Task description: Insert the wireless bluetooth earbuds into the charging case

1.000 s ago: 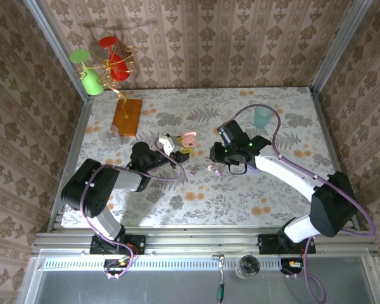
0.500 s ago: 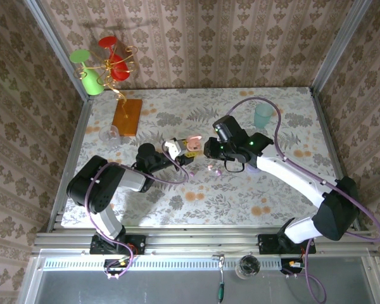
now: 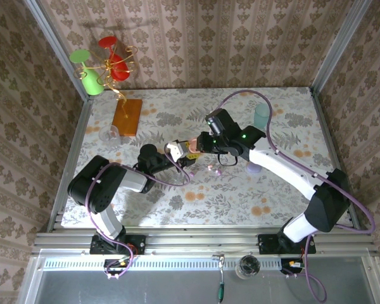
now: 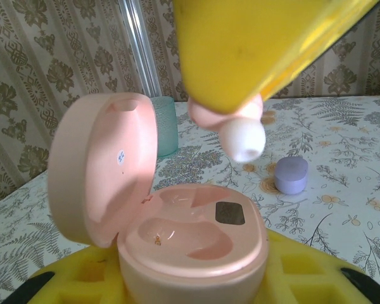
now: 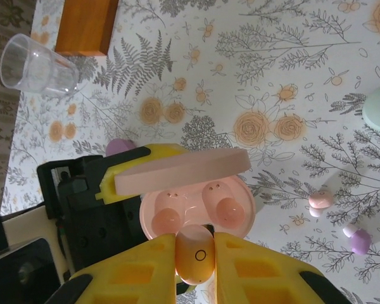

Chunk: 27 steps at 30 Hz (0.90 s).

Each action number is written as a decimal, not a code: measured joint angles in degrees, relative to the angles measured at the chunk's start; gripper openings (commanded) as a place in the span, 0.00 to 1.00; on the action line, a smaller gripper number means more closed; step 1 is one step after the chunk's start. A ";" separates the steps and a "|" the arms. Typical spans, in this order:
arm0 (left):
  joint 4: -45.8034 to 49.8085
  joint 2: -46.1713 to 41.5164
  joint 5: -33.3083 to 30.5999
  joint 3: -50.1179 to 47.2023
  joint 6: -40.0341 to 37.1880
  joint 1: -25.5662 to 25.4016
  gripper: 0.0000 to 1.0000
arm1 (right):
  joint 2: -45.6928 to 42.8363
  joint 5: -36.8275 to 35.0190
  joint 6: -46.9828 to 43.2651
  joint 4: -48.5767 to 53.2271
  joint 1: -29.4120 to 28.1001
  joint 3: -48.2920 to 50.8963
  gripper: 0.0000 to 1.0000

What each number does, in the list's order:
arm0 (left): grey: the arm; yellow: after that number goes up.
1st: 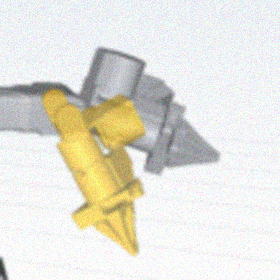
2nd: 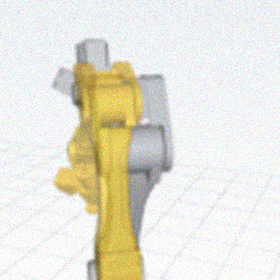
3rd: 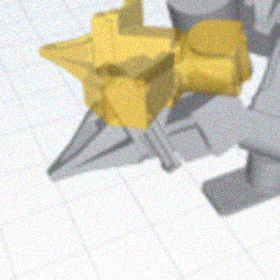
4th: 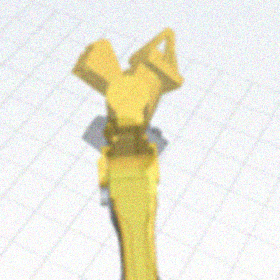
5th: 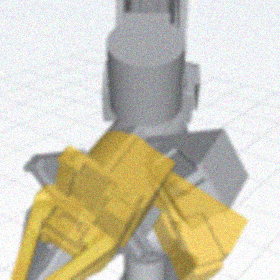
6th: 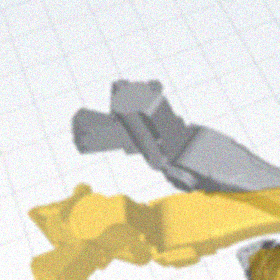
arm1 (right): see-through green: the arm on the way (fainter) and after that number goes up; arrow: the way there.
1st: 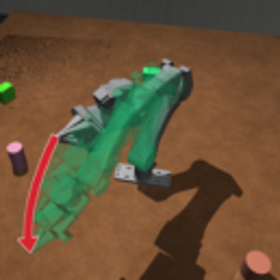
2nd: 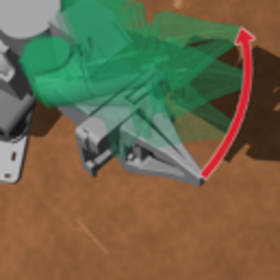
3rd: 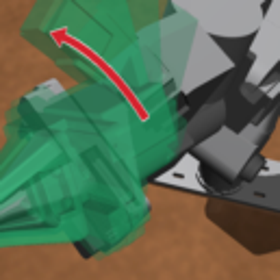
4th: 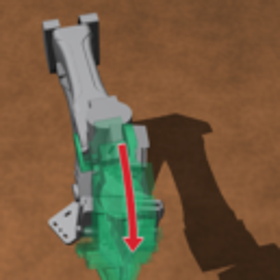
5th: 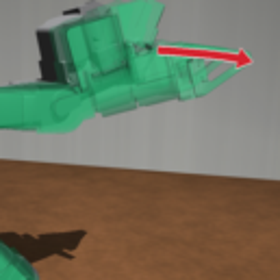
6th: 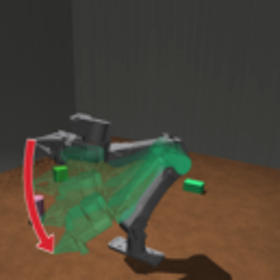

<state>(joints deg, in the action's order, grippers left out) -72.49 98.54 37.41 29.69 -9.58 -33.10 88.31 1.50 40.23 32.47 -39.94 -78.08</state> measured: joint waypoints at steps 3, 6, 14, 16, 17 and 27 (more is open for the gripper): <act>0.00 0.11 -0.04 0.00 -0.15 -0.26 0.34 | 0.96 0.33 -0.24 0.00 -0.09 -0.09 0.21; 0.00 0.39 -0.04 0.15 -0.15 -0.35 0.33 | 1.88 0.61 -0.68 -0.09 -0.15 -0.33 0.21; 0.02 0.85 0.00 0.85 -0.15 -0.35 0.33 | 2.82 1.51 -1.29 -0.48 -0.63 -0.94 0.21; 0.07 0.85 0.02 0.85 -0.15 -0.35 0.33 | 3.10 1.73 -1.29 -0.59 -0.63 -0.96 0.21; 0.11 0.85 0.00 0.85 -0.15 -0.35 0.33 | 3.28 1.73 -1.29 -0.70 -0.61 -0.96 0.21; 0.39 0.94 0.09 0.85 -0.13 -0.35 0.33 | 4.02 1.20 -1.22 -3.15 -0.63 -0.94 0.21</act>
<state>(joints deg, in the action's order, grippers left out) -72.10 99.48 37.50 30.55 -9.72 -33.45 92.33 2.70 39.00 29.32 -40.58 -79.02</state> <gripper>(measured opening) 0.369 0.208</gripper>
